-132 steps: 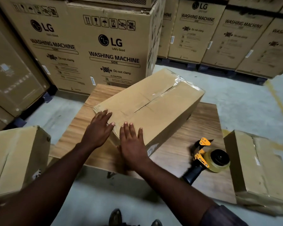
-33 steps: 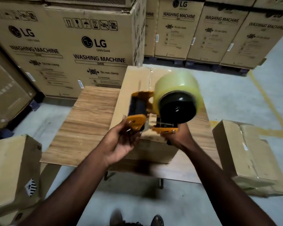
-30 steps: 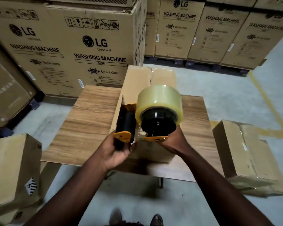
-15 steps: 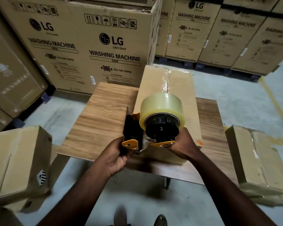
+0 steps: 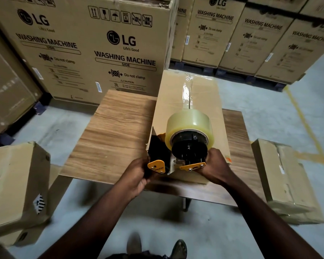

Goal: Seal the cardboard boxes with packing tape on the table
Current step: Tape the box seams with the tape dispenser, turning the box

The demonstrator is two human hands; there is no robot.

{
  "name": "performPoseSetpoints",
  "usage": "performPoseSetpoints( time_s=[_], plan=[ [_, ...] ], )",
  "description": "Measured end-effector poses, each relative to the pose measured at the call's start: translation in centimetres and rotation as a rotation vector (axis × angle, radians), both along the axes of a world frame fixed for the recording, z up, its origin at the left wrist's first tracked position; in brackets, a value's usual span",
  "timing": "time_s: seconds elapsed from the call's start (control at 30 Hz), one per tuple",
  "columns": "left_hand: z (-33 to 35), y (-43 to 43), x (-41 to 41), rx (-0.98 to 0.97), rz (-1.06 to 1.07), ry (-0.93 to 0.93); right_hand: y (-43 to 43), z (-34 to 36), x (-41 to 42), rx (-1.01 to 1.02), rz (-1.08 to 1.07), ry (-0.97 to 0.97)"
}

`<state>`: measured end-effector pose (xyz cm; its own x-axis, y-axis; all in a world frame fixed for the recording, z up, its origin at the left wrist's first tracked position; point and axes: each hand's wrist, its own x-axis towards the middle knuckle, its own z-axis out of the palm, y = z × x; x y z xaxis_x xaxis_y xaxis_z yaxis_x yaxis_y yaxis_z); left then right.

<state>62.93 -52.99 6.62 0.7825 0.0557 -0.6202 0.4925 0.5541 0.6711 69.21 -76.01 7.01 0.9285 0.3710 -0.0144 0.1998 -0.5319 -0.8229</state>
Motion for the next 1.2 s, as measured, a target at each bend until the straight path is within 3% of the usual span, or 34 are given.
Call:
performPoseSetpoints(
  time_s=[0.1,0.17,0.37,0.7,0.97,1.07,1.13,1.2],
  plan=[
    [-0.7,0.5,0.1,0.406,-0.210,-0.097,-0.9,0.0,-0.3,-0.098,0.005,-0.037],
    [-1.4,1.1,0.2,0.544,-0.301,-0.102,-1.5,0.2,-0.4,-0.166,0.009,-0.052],
    [-1.1,5.1,1.6,0.452,-0.187,-0.123,-3.1,1.6,1.7,-0.286,-0.019,-0.098],
    [-2.5,6.1,3.9,0.544,-0.148,-0.158,-2.4,2.2,4.4,-0.412,0.021,-0.125],
    [-6.9,3.7,4.5,0.770,-0.111,-0.111,-1.8,1.9,4.3,-0.546,0.054,-0.147],
    [-8.6,3.0,4.4,0.632,-0.227,0.011,-2.0,1.5,4.5,-0.572,0.092,-0.185],
    [-9.0,2.5,3.8,0.456,-0.218,0.064,-2.1,1.3,4.6,-0.575,0.116,-0.207],
    [-9.0,2.5,3.8,0.412,-0.187,0.094,-2.2,1.1,4.8,-0.560,0.123,-0.210]
  ],
)
